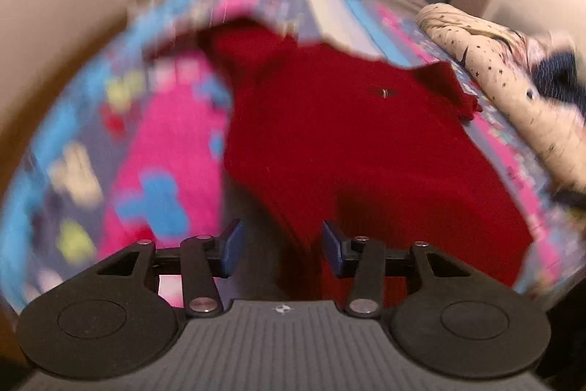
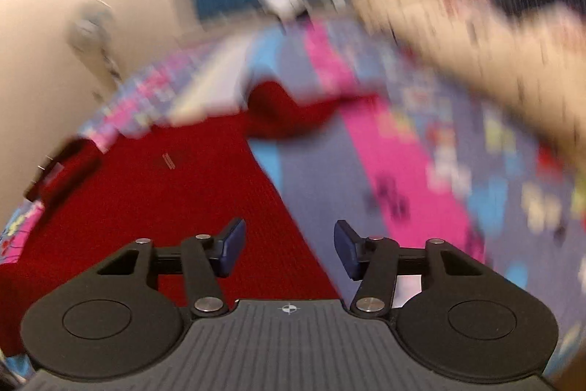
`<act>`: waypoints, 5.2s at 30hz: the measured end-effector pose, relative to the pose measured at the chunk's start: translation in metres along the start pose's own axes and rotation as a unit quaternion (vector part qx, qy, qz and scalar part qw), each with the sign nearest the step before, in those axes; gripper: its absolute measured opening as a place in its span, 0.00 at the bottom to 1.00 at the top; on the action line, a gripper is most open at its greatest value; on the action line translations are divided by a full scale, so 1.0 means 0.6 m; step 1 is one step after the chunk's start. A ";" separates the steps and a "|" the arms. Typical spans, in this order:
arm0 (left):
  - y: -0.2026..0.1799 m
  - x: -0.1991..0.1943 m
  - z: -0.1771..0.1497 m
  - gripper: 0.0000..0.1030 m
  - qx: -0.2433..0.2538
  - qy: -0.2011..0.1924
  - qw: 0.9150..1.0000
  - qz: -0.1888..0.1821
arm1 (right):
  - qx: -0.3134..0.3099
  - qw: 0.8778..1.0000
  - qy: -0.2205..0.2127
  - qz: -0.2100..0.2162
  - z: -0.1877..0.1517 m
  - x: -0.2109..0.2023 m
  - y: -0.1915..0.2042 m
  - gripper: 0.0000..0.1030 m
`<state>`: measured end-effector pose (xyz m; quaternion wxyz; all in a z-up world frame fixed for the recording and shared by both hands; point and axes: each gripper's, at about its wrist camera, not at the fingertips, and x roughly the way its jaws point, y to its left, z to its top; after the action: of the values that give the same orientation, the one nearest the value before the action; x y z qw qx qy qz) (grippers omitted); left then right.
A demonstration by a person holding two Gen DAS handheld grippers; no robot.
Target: Fold small clothes
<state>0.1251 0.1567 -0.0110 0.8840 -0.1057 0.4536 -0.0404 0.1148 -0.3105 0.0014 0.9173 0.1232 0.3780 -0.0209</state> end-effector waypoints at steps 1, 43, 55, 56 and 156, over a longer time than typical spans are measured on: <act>0.007 0.006 0.003 0.54 -0.012 0.011 1.000 -0.010 | 0.010 0.999 0.035 -0.005 -0.011 0.027 -0.002 0.54; 0.012 0.034 -0.024 0.07 -0.023 0.090 0.994 -0.065 | 0.005 0.994 0.103 -0.046 -0.059 0.066 0.011 0.11; 0.029 -0.126 0.042 0.00 0.002 0.000 1.000 -0.024 | 0.064 0.998 -0.016 0.026 0.076 -0.137 0.022 0.05; 0.028 -0.106 0.035 0.00 0.015 0.020 1.000 0.007 | 0.056 0.998 0.001 0.010 0.068 -0.119 0.021 0.05; 0.303 0.005 0.289 0.05 -0.312 -0.231 0.905 0.177 | -0.168 0.969 -0.072 0.166 0.178 0.262 0.406 0.08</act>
<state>0.2628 0.3592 0.0444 0.8785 -0.3006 0.2373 0.2856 0.3325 -0.0917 0.0159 0.9404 0.0266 0.2828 0.1870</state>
